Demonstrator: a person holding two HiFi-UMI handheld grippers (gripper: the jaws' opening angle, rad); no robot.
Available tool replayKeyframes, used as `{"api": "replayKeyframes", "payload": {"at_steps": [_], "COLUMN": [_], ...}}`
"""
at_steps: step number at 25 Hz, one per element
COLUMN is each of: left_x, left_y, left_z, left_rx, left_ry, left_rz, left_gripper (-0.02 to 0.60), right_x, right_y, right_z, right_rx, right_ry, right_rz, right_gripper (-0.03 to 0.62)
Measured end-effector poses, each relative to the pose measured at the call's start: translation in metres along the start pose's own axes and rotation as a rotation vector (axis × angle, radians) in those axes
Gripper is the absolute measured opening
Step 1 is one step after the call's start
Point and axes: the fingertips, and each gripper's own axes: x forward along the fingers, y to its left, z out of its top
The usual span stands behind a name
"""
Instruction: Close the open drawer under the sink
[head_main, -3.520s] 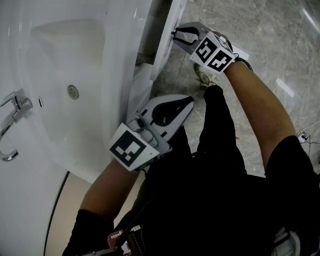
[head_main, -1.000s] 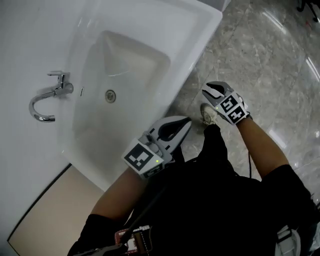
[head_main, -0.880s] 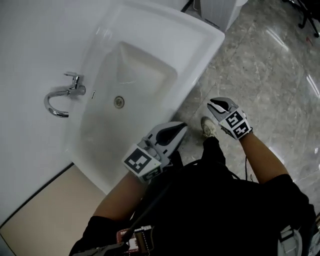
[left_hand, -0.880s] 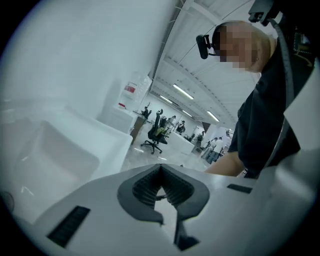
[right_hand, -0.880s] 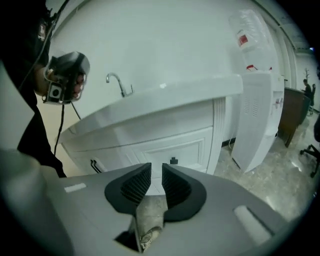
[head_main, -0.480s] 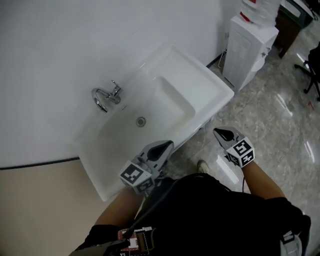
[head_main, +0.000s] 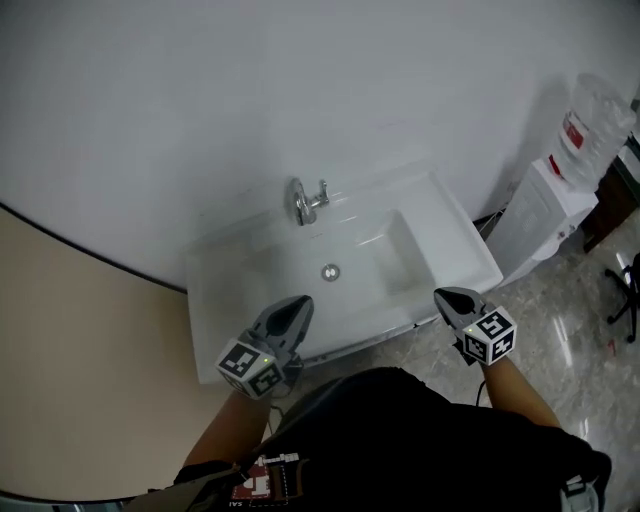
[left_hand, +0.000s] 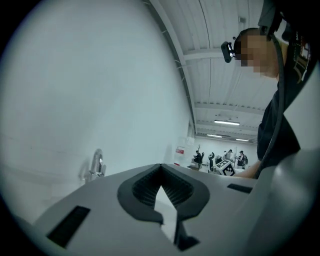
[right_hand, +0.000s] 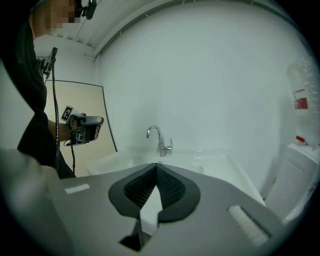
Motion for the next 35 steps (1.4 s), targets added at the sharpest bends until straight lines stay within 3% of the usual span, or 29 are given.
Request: {"api": "replayKeyframes", "payload": {"at_steps": [6,12,19,26,30,33,35], "left_x": [-0.102,-0.189,-0.252,-0.262,-0.240,-0.213,-0.193], "left_y": [0.086,0.159,0.223,0.259,0.262,0.249,0.244], "left_z": [0.034,0.056,0.050,0.046,0.061,0.071,0.069], "left_rx": [0.032,0.063,0.032,-0.008,0.003,-0.037,-0.035], "left_ry": [-0.086,-0.103,-0.097,-0.109,-0.151,-0.192,-0.175], "left_rz": [0.137,0.182,0.232,0.319,0.390,0.412,0.429], "left_gripper": [0.000,0.000,0.000,0.000,0.000,0.000,0.000], "right_x": [0.061,0.139,0.214,0.254,0.264,0.263,0.263], "right_y": [0.071,0.144,0.190,0.179,0.147,0.117,0.098], "right_z": [0.058,0.106,0.136,0.148,0.164,0.180,0.190], "right_rx": [-0.041,-0.060,-0.084,-0.112,-0.128,-0.096,-0.063], "right_ry": [-0.049,-0.095,-0.082,-0.039,-0.036,-0.059,-0.078], "right_rz": [0.042,0.087,0.128,0.176,0.242,0.291,0.324], "right_gripper": [0.002,0.002,0.002,0.002,0.002,0.002,0.001]}}
